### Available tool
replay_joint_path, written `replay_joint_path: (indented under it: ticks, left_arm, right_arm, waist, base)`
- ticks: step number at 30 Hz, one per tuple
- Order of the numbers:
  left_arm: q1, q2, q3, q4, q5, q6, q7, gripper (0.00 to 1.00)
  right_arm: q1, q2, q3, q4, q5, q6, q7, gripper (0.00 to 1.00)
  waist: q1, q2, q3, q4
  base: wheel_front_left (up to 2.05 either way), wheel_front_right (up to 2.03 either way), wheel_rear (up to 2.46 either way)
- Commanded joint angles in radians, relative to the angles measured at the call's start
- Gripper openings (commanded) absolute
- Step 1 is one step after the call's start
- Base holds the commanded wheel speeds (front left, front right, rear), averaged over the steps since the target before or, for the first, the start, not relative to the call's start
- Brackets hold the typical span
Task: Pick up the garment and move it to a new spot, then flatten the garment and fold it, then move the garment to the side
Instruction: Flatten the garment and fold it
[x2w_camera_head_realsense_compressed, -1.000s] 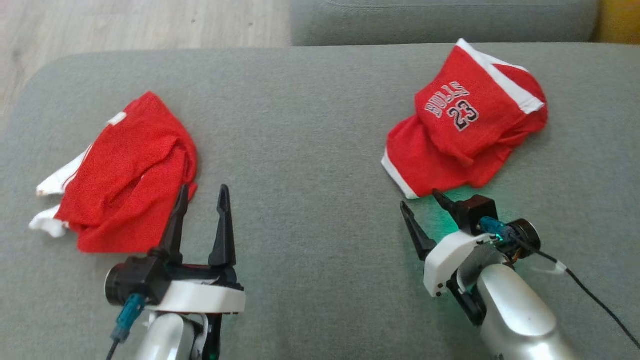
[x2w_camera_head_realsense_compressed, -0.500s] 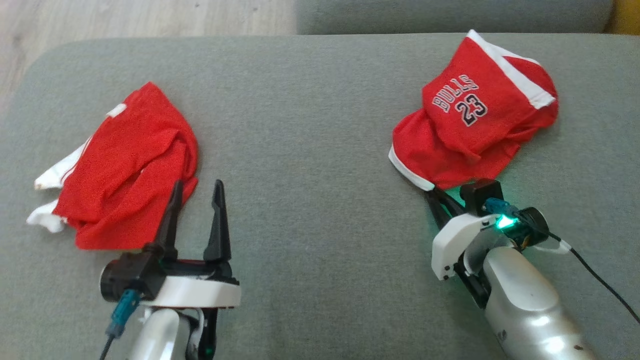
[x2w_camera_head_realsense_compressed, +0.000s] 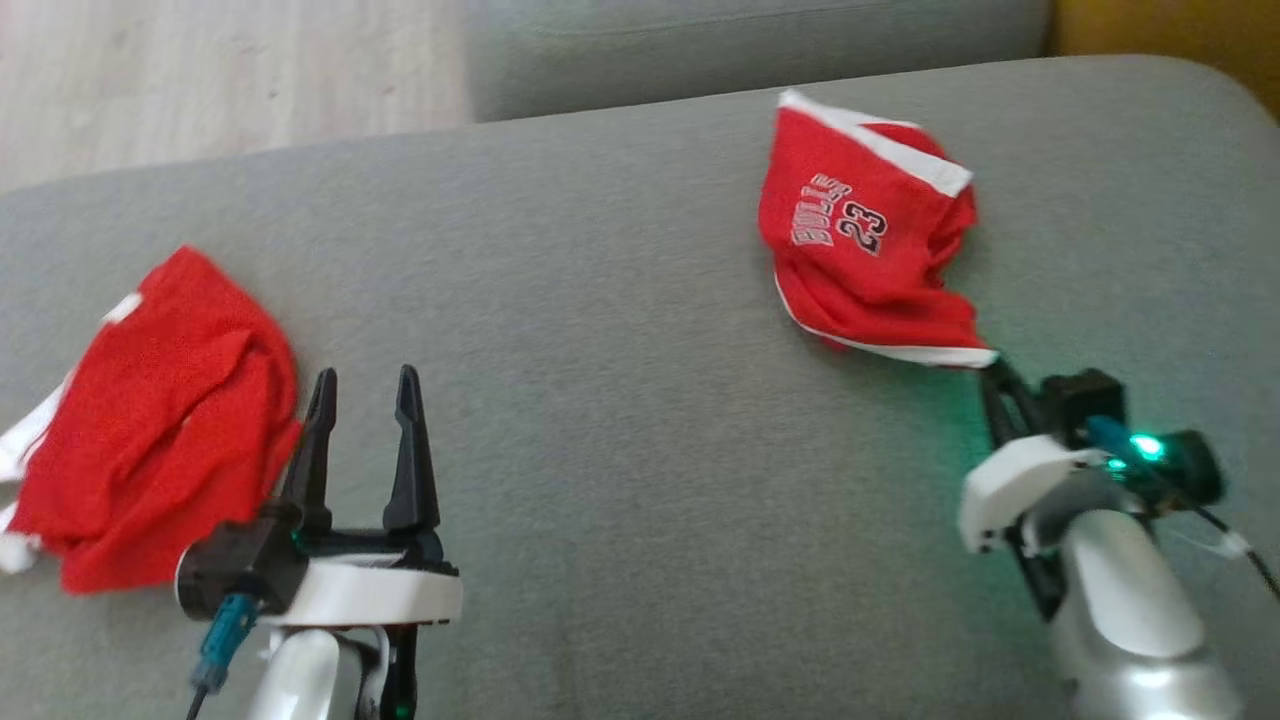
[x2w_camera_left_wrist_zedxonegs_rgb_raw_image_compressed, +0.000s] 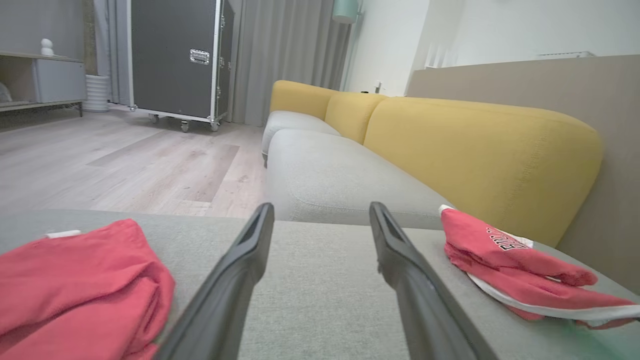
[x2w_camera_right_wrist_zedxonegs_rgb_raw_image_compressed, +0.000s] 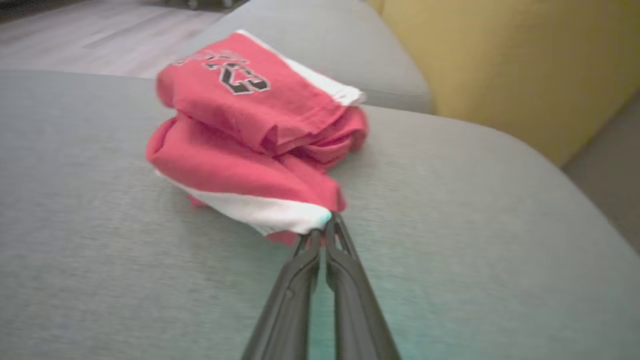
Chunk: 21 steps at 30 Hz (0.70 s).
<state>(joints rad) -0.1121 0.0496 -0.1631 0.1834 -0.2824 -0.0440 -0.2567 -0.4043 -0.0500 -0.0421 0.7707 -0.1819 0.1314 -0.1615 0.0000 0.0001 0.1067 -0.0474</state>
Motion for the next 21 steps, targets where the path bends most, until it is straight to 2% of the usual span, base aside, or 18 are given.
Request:
replay_joint_path:
  ticks: [1,2,12,13,14,21]
  left_arm:
    - [-0.018,0.001,0.027,-0.040,-0.005,0.002,-0.005,1.00]
    - [-0.018,0.001,0.027,-0.040,-0.005,0.002,-0.005,1.00]
    - [-0.022,0.001,0.005,-0.049,-0.017,0.013,-0.005,1.00]
    - [-0.021,0.001,0.005,-0.048,-0.017,0.012,-0.005,1.00]
    - [-0.021,0.001,0.003,-0.045,-0.018,0.010,-0.005,1.00]
    - [-0.021,0.001,0.009,-0.040,-0.014,0.005,-0.005,1.00]
  right_arm:
    - [0.001,-0.001,-0.021,-0.073,-0.037,-0.001,0.012,0.00]
    - [0.001,-0.001,-0.021,-0.073,-0.037,-0.001,0.012,0.00]
    - [0.078,-0.002,-0.273,-0.292,-0.158,-0.001,0.121,0.00]
    - [0.082,-0.002,-0.290,-0.300,-0.173,-0.001,0.134,0.09]
    - [0.081,-0.001,-0.299,-0.313,-0.154,-0.001,0.127,1.00]
    - [0.108,-0.001,-0.136,-0.345,0.030,-0.001,0.066,1.00]
  waist:
    - [0.0000,-0.0001,-0.012,-0.031]
    - [0.0000,-0.0001,-0.012,-0.031]
    - [0.0000,-0.0001,-0.009,-0.055]
    - [0.0000,-0.0001,-0.010,-0.054]
    - [0.0000,-0.0001,-0.010,-0.052]
    - [0.0000,-0.0001,-0.015,-0.053]
  base:
    - [0.00,0.00,0.00]
    - [0.00,0.00,0.00]
    - [0.00,0.00,0.00]
    - [0.00,0.00,0.00]
    - [0.00,0.00,0.00]
    - [0.00,0.00,0.00]
